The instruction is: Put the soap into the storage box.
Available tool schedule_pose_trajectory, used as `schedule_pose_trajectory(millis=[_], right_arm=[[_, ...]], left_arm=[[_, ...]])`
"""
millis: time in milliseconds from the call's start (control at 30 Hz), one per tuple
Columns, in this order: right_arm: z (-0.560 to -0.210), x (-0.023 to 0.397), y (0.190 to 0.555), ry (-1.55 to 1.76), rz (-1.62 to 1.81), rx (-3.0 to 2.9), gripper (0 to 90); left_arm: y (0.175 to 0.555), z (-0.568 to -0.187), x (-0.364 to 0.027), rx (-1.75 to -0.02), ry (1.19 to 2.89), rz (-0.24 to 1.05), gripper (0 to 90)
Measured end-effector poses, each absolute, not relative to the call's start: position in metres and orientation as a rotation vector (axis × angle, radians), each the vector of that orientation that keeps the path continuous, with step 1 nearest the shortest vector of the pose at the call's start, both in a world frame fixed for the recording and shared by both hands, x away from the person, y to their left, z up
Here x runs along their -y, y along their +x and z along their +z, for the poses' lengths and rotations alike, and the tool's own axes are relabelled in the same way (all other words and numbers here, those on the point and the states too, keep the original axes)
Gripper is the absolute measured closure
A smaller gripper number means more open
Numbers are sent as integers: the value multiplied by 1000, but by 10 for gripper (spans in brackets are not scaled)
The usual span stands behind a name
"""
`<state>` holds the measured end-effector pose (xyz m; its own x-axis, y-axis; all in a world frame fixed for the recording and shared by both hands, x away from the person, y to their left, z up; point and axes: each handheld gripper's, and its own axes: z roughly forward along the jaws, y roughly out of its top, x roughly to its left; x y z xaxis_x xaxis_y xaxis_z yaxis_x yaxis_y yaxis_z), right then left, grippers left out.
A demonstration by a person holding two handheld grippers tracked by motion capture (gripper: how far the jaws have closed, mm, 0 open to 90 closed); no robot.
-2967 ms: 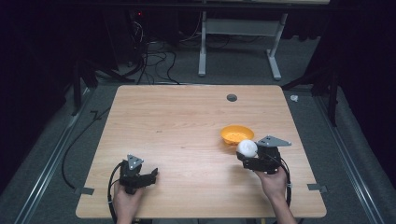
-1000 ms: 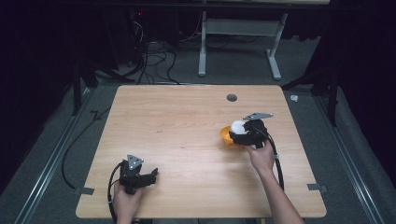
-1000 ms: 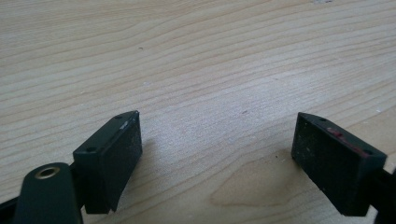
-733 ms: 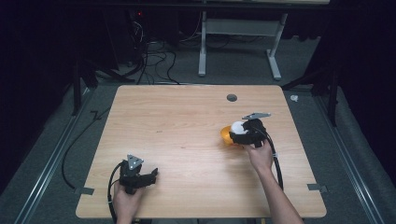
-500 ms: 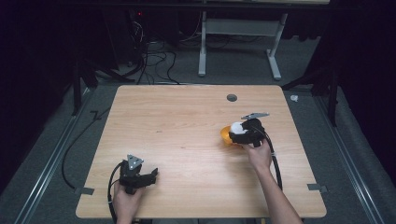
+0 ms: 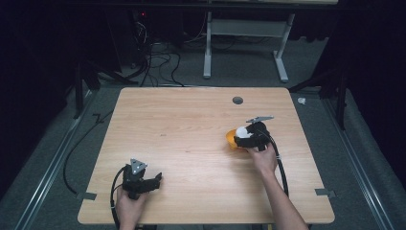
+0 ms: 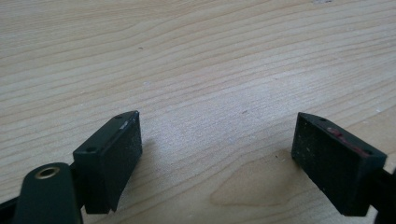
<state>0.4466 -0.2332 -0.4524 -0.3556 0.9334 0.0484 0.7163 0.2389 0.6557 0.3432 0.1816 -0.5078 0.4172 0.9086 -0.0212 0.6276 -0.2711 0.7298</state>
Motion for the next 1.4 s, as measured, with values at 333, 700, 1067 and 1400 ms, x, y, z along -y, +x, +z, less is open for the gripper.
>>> schedule_pose_trajectory(millis=[333,700,1067,1400], right_arm=[[-450,234,444,1489,871,-2159,245],[-439,237,437,1458,922,-2139,259],[-431,241,431,1440,961,-2114,272],[-426,245,427,1440,977,-2093,284]], left_arm=[[343,-508,-182,-1297,2006,535,166],[343,-508,-182,-1296,2007,535,165],[343,-508,-182,-1295,2006,537,165],[343,-508,-182,-1294,2006,537,165]])
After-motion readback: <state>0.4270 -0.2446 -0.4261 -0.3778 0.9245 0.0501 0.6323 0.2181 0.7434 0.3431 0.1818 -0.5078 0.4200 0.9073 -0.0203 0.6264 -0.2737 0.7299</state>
